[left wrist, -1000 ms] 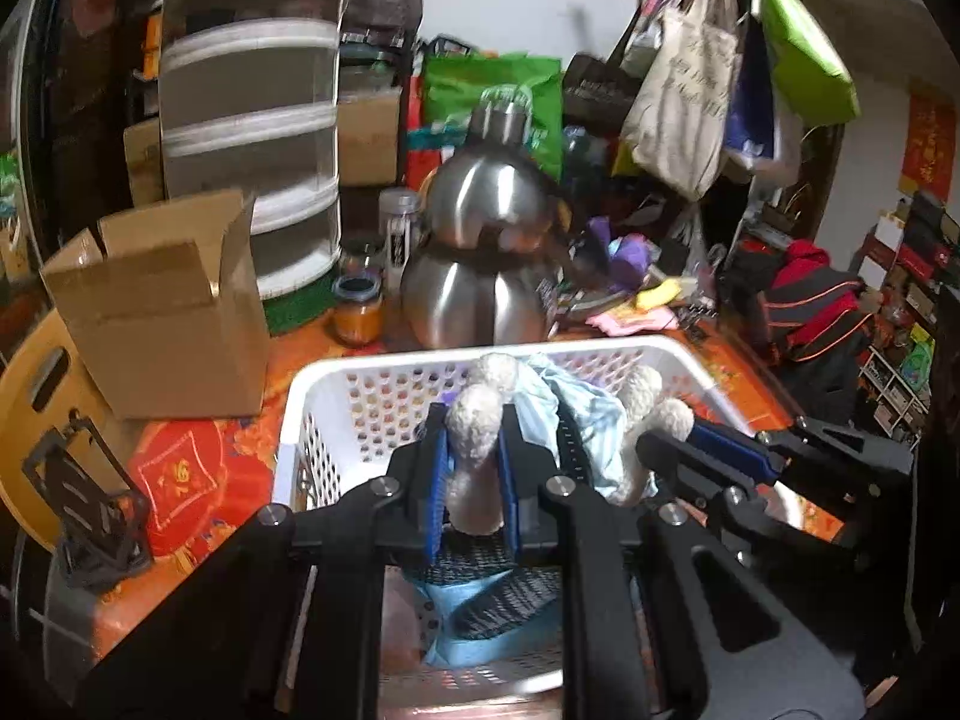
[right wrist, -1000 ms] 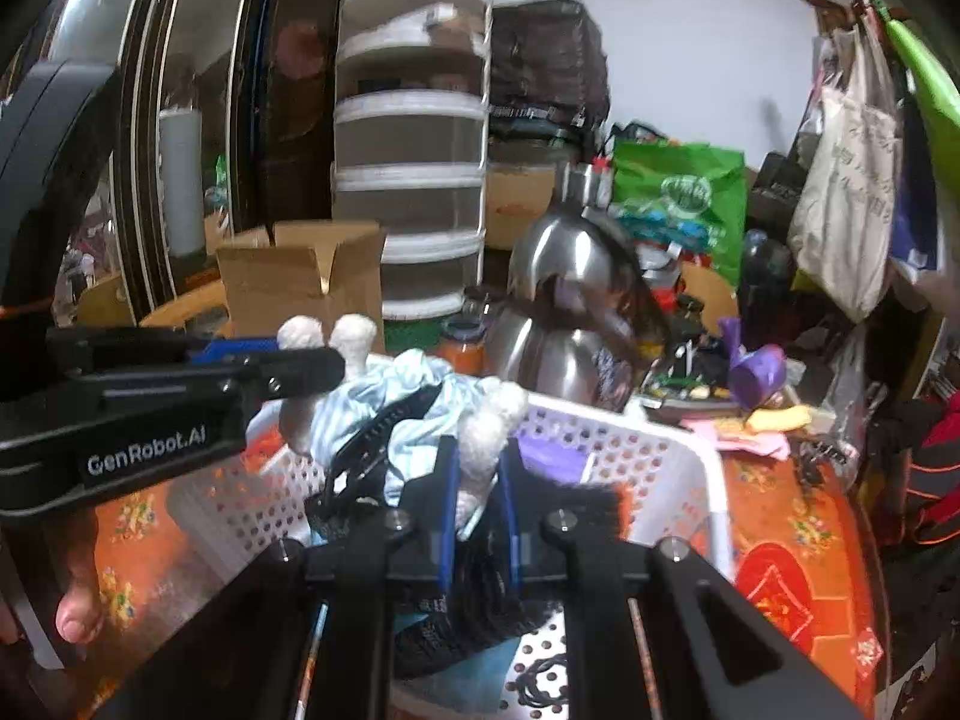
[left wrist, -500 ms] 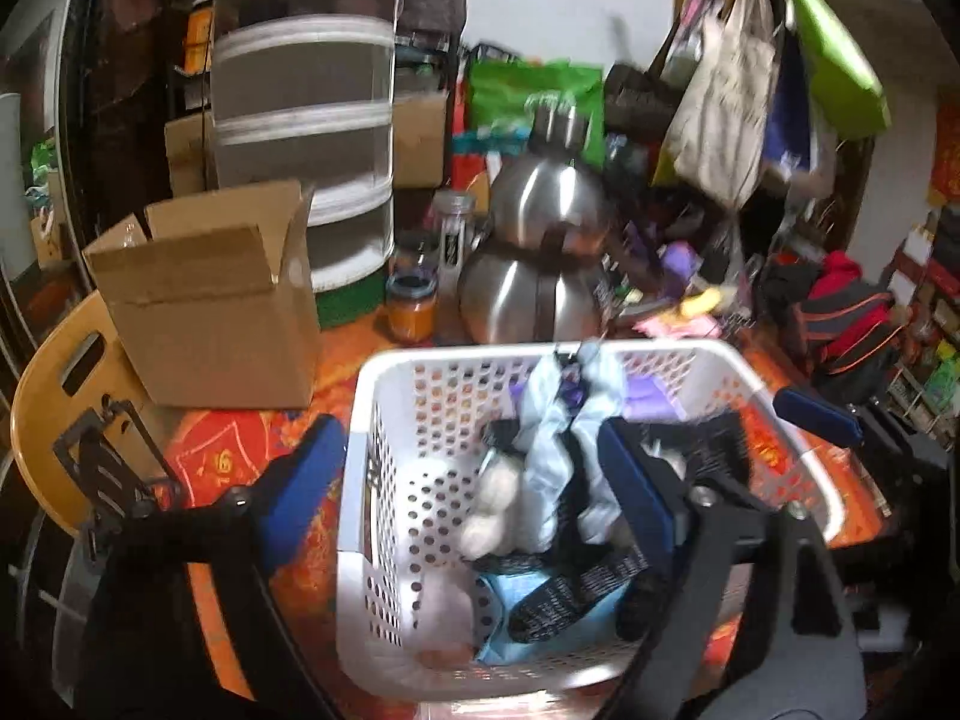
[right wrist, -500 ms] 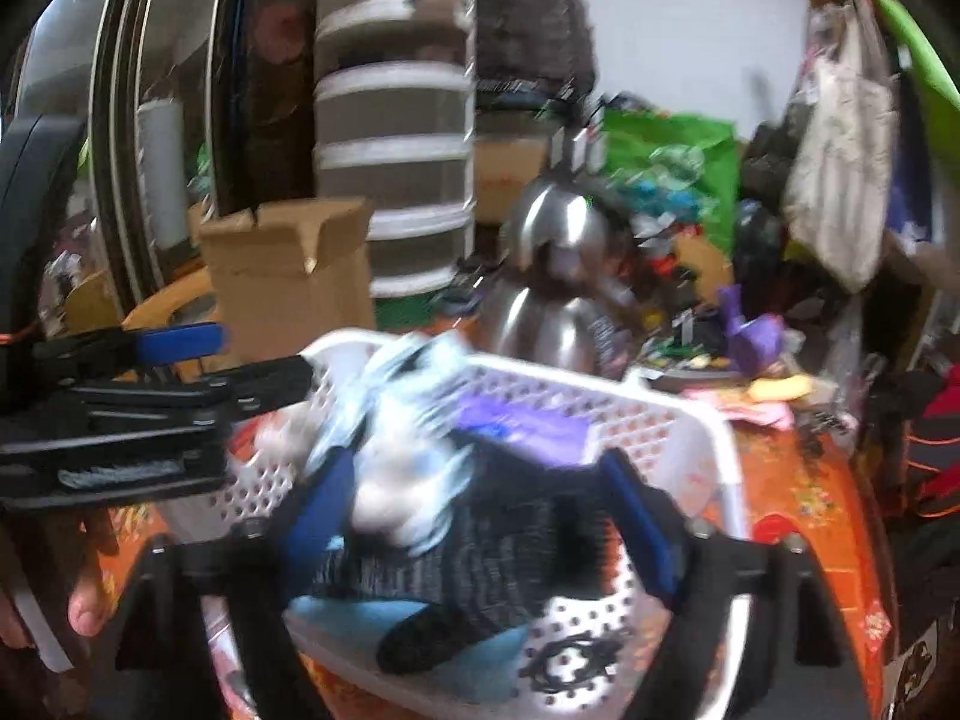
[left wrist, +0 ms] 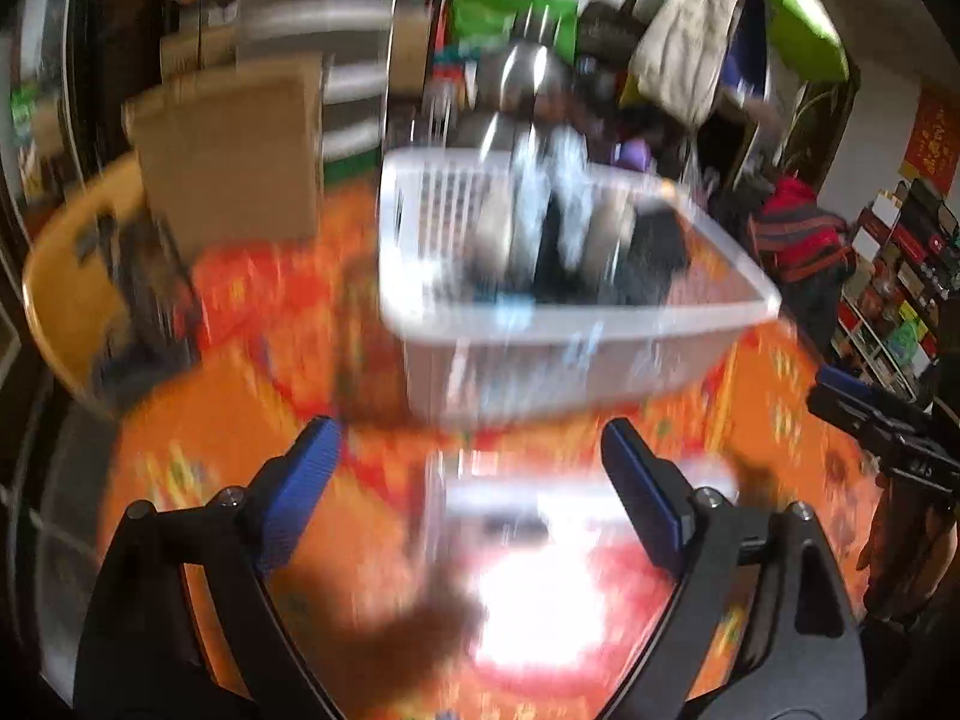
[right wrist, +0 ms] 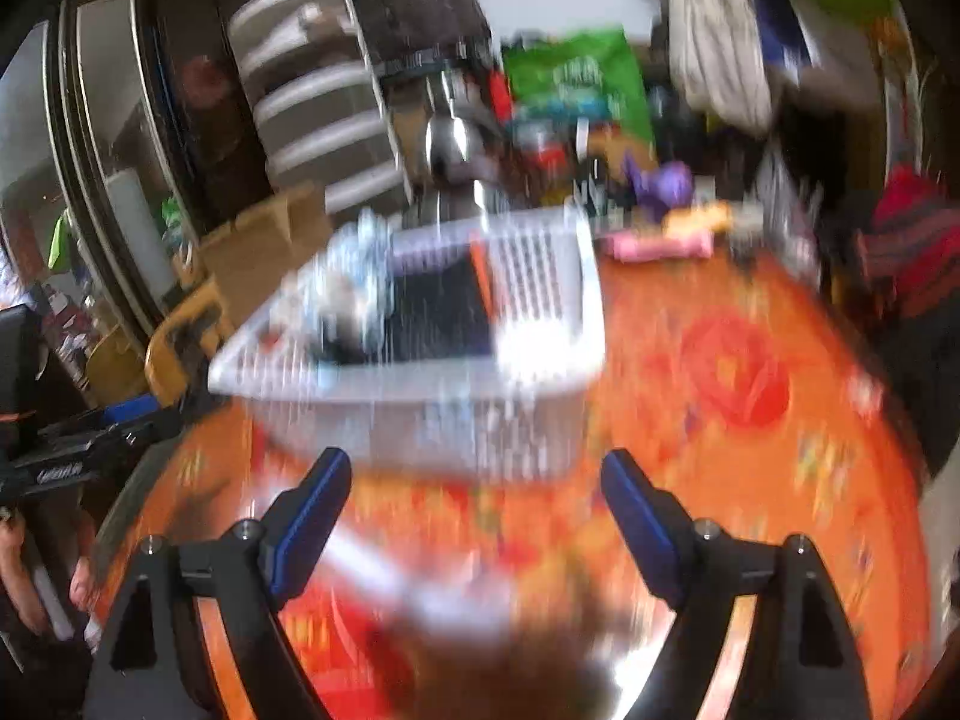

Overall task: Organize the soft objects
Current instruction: 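Move the open left tool back to the clear plastic bag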

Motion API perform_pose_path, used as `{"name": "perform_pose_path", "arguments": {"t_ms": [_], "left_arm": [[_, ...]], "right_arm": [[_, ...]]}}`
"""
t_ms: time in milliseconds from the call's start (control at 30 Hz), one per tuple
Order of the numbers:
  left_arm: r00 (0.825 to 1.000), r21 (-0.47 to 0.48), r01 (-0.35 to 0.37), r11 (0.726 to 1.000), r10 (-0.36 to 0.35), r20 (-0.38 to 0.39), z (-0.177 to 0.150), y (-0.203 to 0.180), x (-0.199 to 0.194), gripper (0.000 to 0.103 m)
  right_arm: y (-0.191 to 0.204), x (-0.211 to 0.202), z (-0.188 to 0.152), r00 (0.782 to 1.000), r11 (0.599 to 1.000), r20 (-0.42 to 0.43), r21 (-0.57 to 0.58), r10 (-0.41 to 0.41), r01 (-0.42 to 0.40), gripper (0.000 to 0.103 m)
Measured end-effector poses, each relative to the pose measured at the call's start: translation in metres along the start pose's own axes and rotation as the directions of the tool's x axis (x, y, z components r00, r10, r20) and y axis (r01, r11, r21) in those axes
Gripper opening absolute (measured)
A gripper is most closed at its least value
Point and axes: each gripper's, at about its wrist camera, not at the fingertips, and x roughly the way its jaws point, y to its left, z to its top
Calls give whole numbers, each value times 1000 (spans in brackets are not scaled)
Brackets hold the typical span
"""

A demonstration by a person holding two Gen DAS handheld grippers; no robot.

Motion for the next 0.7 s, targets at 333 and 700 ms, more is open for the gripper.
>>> {"name": "perform_pose_path", "arguments": {"t_ms": [333, 700], "left_arm": [[987, -64, 16, 998, -26, -161, -66, 30, 56, 77], [985, 29, 28, 999, -22, -172, -71, 8, 72, 67]], "right_arm": [[-4, 38, -69, 984, 999, -173, -34, -36, 30, 64], [13, 57, -69, 975, 992, -209, -111, -75, 53, 63]]}}
